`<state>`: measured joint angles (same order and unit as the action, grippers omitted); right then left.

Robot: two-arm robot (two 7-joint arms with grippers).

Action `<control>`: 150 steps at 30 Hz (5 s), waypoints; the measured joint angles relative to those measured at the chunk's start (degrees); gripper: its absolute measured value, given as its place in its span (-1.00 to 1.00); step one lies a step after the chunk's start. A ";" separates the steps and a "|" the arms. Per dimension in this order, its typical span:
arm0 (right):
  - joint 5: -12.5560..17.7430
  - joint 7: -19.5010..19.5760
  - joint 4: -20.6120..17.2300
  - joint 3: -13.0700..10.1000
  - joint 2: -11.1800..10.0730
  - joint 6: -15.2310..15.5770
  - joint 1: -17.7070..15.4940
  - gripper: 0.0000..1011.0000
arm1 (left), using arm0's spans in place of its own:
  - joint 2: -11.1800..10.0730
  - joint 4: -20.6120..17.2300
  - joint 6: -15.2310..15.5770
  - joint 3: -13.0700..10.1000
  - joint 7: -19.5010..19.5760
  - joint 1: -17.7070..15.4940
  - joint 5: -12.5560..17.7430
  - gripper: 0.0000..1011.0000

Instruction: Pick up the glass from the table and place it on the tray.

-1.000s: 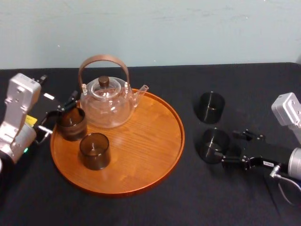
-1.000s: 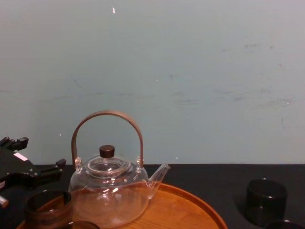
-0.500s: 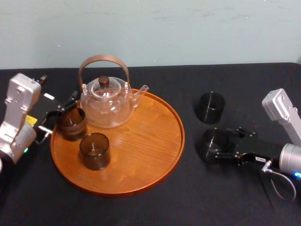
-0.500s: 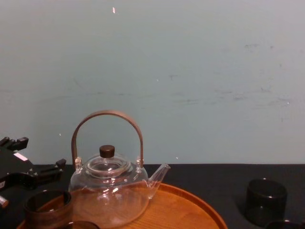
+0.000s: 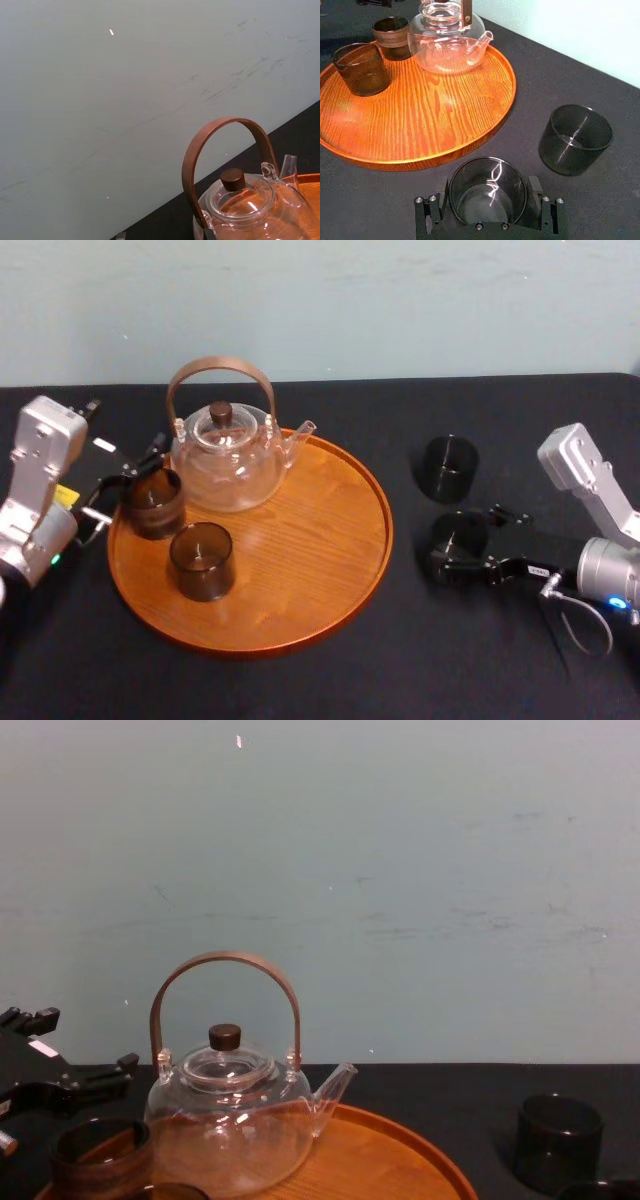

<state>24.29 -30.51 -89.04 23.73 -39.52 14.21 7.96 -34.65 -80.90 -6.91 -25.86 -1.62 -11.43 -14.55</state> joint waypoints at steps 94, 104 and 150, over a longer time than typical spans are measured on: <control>-1.70 -9.10 9.03 14.87 11.41 -5.68 15.20 0.78 | 0.00 0.00 0.00 0.00 0.00 0.00 0.00 0.98; -1.47 -9.15 10.75 15.74 12.10 -5.57 15.09 0.78 | 0.00 0.00 0.00 0.00 0.00 0.00 0.00 0.98; -1.85 -8.68 11.30 16.21 12.24 -5.03 14.73 0.98 | 0.00 0.00 0.00 0.00 0.00 0.00 0.00 0.98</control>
<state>22.43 -39.19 -77.74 39.94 -27.28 9.18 22.70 -34.65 -80.90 -6.91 -25.86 -1.62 -11.44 -14.55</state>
